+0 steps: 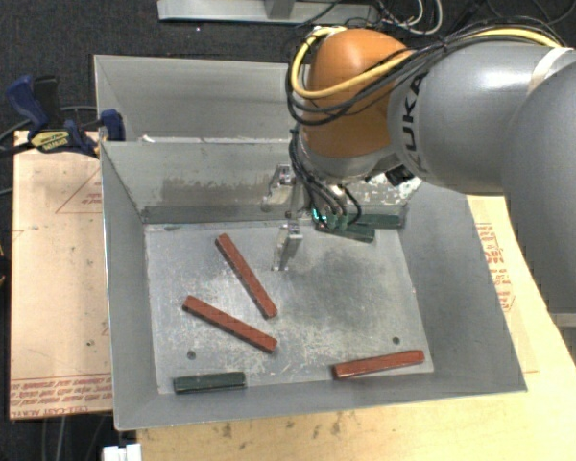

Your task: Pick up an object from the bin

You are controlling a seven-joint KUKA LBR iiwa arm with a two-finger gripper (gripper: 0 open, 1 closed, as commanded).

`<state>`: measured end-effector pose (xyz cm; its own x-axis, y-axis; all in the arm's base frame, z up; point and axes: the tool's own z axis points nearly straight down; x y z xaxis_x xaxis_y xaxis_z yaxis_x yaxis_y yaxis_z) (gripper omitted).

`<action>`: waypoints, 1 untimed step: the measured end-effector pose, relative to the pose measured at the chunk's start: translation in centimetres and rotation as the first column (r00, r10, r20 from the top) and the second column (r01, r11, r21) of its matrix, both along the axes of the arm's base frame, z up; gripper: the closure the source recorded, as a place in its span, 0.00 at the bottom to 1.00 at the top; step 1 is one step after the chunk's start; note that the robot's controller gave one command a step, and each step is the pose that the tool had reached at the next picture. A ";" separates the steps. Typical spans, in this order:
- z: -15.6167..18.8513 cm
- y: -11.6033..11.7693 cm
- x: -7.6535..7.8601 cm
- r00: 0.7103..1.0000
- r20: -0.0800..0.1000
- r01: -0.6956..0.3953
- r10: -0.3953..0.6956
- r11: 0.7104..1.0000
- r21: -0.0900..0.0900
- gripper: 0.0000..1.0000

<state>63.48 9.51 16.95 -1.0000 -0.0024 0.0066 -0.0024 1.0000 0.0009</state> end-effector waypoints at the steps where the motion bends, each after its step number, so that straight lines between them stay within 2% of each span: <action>1: 0.5 0.0 0.2 1.000 0.008 0.001 -0.001 1.000 0.001 0.00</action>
Offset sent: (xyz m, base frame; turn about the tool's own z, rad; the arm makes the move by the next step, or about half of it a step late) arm -0.0492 0.0542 -0.0835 -0.0687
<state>63.65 9.47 17.44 -1.0000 -0.0010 -0.0010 -0.0010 1.0000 0.0014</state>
